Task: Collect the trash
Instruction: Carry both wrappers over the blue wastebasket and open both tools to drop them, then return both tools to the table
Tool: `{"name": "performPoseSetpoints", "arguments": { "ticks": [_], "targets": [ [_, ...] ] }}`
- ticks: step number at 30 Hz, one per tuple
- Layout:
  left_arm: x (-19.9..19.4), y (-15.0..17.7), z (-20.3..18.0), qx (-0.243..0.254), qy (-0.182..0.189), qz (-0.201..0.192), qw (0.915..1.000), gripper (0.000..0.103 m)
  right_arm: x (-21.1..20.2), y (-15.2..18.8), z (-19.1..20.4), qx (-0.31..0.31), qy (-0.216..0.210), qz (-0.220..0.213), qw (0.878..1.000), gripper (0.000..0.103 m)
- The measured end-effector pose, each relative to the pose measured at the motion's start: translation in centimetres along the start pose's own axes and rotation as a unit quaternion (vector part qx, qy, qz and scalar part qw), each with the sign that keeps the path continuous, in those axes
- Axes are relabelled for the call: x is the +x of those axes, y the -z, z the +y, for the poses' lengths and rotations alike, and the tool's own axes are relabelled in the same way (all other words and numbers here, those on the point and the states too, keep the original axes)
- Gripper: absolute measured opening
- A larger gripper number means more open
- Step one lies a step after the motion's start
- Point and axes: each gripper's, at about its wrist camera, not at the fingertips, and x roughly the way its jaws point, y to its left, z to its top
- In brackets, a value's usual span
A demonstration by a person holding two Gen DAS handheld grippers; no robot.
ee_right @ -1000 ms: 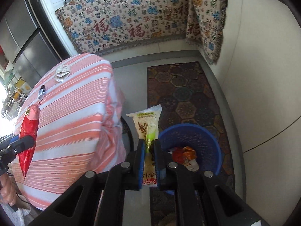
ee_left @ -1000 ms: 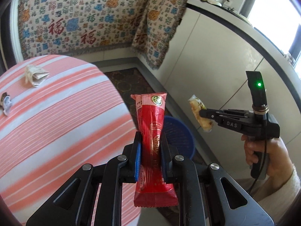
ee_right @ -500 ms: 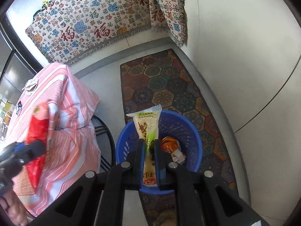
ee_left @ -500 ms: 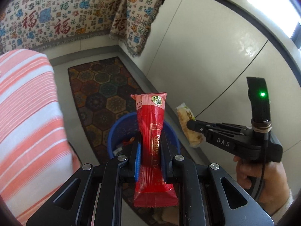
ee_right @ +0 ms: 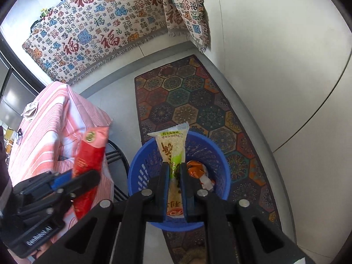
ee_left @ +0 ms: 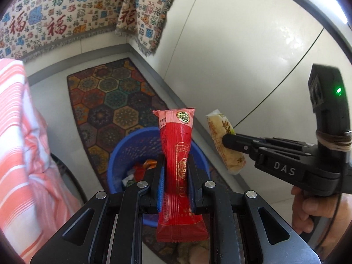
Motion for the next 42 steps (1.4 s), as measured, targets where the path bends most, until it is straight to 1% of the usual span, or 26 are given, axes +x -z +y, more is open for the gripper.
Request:
{"name": "performPoseSetpoints", "arguments": {
  "ticks": [1,2,3,4,5,6,9,10,12,14,16,18,19,21,22,24,26,28,31,33,35,38,39,40,41,42],
  "targets": [
    [0.5,-0.1,-0.1,0.001,0.0,0.004,1.0,0.02,0.1,-0.1,-0.1,0.001,0.0,-0.001,1.0,0.012],
    [1.0,-0.2,-0.1,0.001,-0.001,0.006,1.0,0.028,0.2,-0.2,-0.2,0.003,0.001,-0.003,1.0,0.012],
    [1.5,-0.2,-0.1,0.003,0.003,0.007,1.0,0.034,0.4,-0.3,-0.3,0.004,0.001,-0.005,1.0,0.013],
    [1.9,-0.3,-0.1,0.004,0.002,0.007,1.0,0.046,0.5,-0.4,-0.5,0.005,0.002,-0.005,1.0,0.018],
    [2.0,-0.4,-0.2,0.006,-0.002,0.004,1.0,0.055,0.6,-0.5,-0.7,0.007,0.002,-0.005,1.0,0.024],
    [2.0,-0.4,-0.3,0.008,-0.007,-0.001,0.9999,0.058,0.6,-0.5,-0.9,0.01,0.003,-0.006,1.0,0.031],
    [1.3,-0.3,-0.3,0.003,-0.009,-0.009,0.9999,0.062,0.3,-0.9,-1.3,0.013,0.008,-0.009,1.0,0.031],
    [0.4,-0.2,-0.2,-0.003,-0.012,-0.014,0.9998,0.064,0.0,-1.1,-1.4,0.013,0.01,-0.015,1.0,0.031],
    [-1.8,0.1,-0.1,-0.006,-0.016,-0.03,0.9994,0.072,-0.7,-1.4,-1.3,0.012,0.02,-0.028,0.999,0.031],
    [-4.6,0.7,0.0,0.003,-0.028,-0.048,0.9985,0.091,-1.5,-1.7,-1.0,0.009,0.032,-0.043,0.999,0.033],
    [-8.3,1.8,0.4,0.02,-0.046,-0.069,0.9963,0.098,-2.6,-2.1,-0.1,0.004,0.043,-0.068,0.997,0.038],
    [-12.1,3.3,1.5,0.03,-0.066,-0.087,0.9935,0.099,-3.6,-2.4,1.4,-0.01,0.05,-0.092,0.994,0.042],
    [-13.4,3.8,2.3,0.028,-0.076,-0.088,0.9928,0.099,-3.9,-2.5,2.2,-0.018,0.05,-0.099,0.994,0.042],
    [-16.1,5.4,4.6,0.006,-0.095,-0.084,0.9919,0.099,-4.4,-2.6,4.3,-0.037,0.044,-0.108,0.992,0.043],
    [-17.3,6.3,6.2,-0.011,-0.099,-0.081,0.9917,0.099,-4.5,-2.5,5.6,-0.047,0.041,-0.11,0.992,0.053],
    [-18.9,7.9,9.3,-0.042,-0.119,-0.07,0.9895,0.099,-4.5,-2.1,8.5,-0.069,0.034,-0.114,0.991,0.066],
    [-20.1,9.4,12.4,-0.068,-0.16,-0.062,0.9828,0.099,-4.3,-1.5,12.0,-0.101,0.022,-0.112,0.988,0.066],
    [-21.0,10.6,16.0,-0.098,-0.208,-0.057,0.9715,0.099,-4.0,-0.5,16.0,-0.14,0.001,-0.108,0.984,0.066],
    [-22.2,12.1,20.5,-0.138,-0.262,-0.061,0.9532,0.099,-3.3,1.4,21.9,-0.191,-0.034,-0.102,0.976,0.066],
    [-22.6,12.7,23.0,-0.162,-0.279,-0.063,0.9444,0.099,-2.7,2.7,25.5,-0.22,-0.056,-0.097,0.969,0.066],
    [-22.8,13.1,25.1,-0.181,-0.291,-0.061,0.9374,0.099,-1.9,4.1,28.7,-0.246,-0.068,-0.089,0.963,0.066],
    [-23.1,13.5,27.6,-0.196,-0.303,-0.057,0.9309,0.099,-0.2,5.8,32.7,-0.284,-0.065,-0.078,0.953,0.066],
    [-23.2,13.6,28.2,-0.199,-0.304,-0.055,0.9301,0.099,0.4,6.1,33.6,-0.293,-0.062,-0.074,0.951,0.066],
    [-23.1,13.7,28.9,-0.201,-0.305,-0.052,0.9293,0.099,0.9,6.4,34.5,-0.299,-0.059,-0.071,0.95,0.066],
    [-23.1,13.7,29.2,-0.194,-0.316,-0.054,0.9273,0.1,1.4,6.5,35.0,-0.302,-0.059,-0.067,0.949,0.066],
    [-23.0,13.7,29.1,-0.189,-0.318,-0.054,0.9276,0.102,1.9,6.5,35.5,-0.304,-0.059,-0.062,0.949,0.066]
  ]
}}
